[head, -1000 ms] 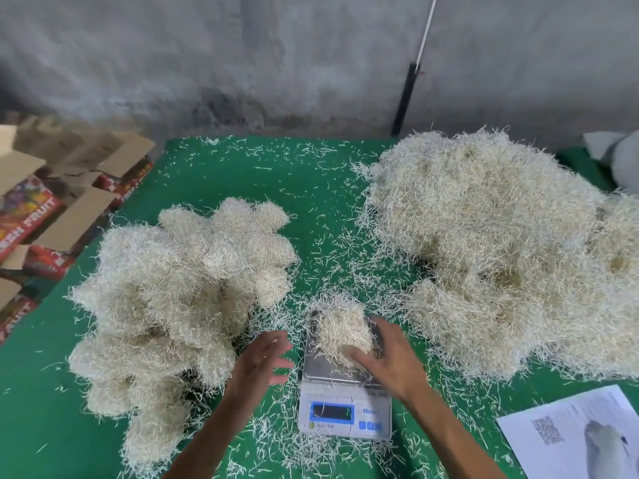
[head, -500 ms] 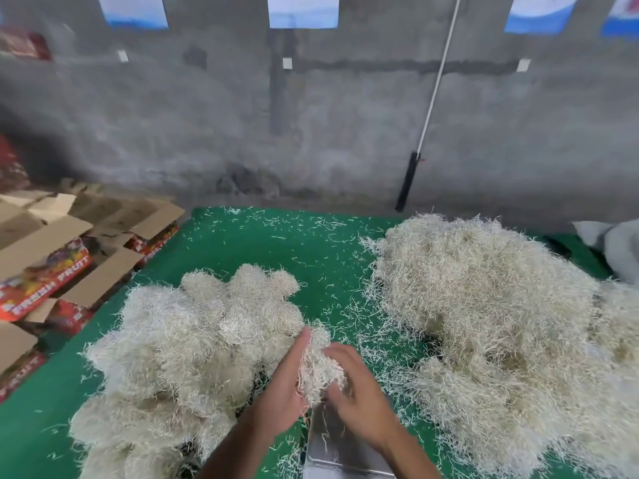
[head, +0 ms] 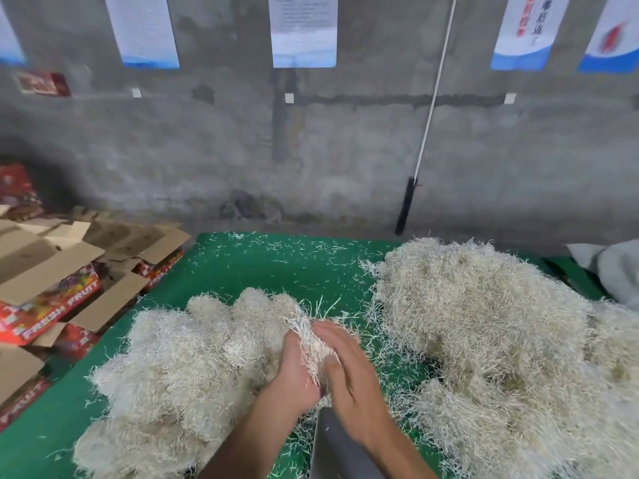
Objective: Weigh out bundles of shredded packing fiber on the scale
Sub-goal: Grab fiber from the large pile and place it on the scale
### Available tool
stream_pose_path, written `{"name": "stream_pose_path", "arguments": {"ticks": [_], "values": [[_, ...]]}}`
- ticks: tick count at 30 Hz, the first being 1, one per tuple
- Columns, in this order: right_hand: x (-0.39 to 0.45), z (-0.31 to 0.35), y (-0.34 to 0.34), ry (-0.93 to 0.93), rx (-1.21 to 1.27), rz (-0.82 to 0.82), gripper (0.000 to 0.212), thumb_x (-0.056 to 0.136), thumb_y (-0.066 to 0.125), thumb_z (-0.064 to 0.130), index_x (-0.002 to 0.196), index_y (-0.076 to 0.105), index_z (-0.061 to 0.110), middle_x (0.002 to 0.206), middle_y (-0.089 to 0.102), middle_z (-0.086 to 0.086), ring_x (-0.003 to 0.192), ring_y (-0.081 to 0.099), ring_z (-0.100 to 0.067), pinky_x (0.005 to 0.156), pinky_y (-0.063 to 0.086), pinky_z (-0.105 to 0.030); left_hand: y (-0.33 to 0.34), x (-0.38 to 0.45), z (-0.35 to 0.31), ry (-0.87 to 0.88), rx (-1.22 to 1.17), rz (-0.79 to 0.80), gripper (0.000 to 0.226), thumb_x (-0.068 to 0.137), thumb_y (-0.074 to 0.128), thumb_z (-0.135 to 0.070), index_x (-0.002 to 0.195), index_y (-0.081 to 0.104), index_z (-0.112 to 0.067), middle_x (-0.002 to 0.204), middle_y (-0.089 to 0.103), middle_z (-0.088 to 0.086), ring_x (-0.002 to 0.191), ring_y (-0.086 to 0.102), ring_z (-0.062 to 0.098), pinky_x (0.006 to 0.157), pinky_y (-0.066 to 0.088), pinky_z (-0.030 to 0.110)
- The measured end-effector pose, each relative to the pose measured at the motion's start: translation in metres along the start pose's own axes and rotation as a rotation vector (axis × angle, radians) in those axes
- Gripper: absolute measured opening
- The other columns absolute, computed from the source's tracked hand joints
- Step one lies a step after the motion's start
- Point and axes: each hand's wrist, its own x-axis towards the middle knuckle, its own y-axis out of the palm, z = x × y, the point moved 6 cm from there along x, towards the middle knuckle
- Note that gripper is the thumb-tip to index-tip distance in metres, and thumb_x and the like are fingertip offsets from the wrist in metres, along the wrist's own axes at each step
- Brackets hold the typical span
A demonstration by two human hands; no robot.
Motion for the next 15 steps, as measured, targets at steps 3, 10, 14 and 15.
{"name": "stream_pose_path", "arguments": {"ticks": [3, 10, 14, 15], "values": [[0.021, 0.004, -0.015, 0.028, -0.044, -0.049, 0.047, 0.109, 0.041, 0.048, 0.152, 0.048, 0.029, 0.157, 0.043, 0.02, 0.146, 0.037, 0.003, 0.122, 0.034, -0.038, 0.009, -0.002, 0.025, -0.083, 0.115, 0.051, 0.06, 0.106, 0.028, -0.05, 0.137, 0.052, -0.004, 0.129, 0.063, 0.023, 0.122, 0.061, 0.036, 0.104, 0.048, 0.051], [0.003, 0.005, -0.015, -0.078, -0.067, 0.092, 0.045, 0.108, 0.048, 0.032, 0.153, 0.044, 0.037, 0.165, 0.028, 0.02, 0.153, 0.027, -0.006, 0.127, 0.025, -0.04, 0.006, -0.004, -0.014, 0.104, -0.029, 0.172, 0.05, 0.101, 0.045, -0.044, 0.113, 0.067, -0.001, 0.104, 0.064, 0.023, 0.096, 0.066, 0.034, 0.084, 0.054, 0.046], [0.005, 0.026, 0.003, -0.082, 0.024, 0.04, 0.044, 0.109, 0.043, 0.049, 0.153, 0.037, 0.049, 0.162, 0.032, 0.025, 0.151, 0.031, -0.002, 0.123, 0.027, -0.037, -0.012, -0.007, 0.008, 0.054, 0.064, 0.078, 0.031, 0.105, 0.046, -0.029, 0.106, 0.063, -0.003, 0.109, 0.062, 0.019, 0.1, 0.07, 0.025, 0.089, 0.055, 0.037], [0.01, 0.022, -0.002, -0.022, 0.056, -0.009, 0.044, 0.108, 0.044, 0.052, 0.152, 0.039, 0.049, 0.16, 0.035, 0.027, 0.148, 0.033, 0.0, 0.122, 0.032, -0.039, -0.009, -0.007, 0.014, 0.059, 0.111, 0.1, 0.031, 0.106, 0.045, -0.026, 0.108, 0.062, 0.0, 0.111, 0.061, 0.018, 0.106, 0.068, 0.024, 0.095, 0.055, 0.038]]}}
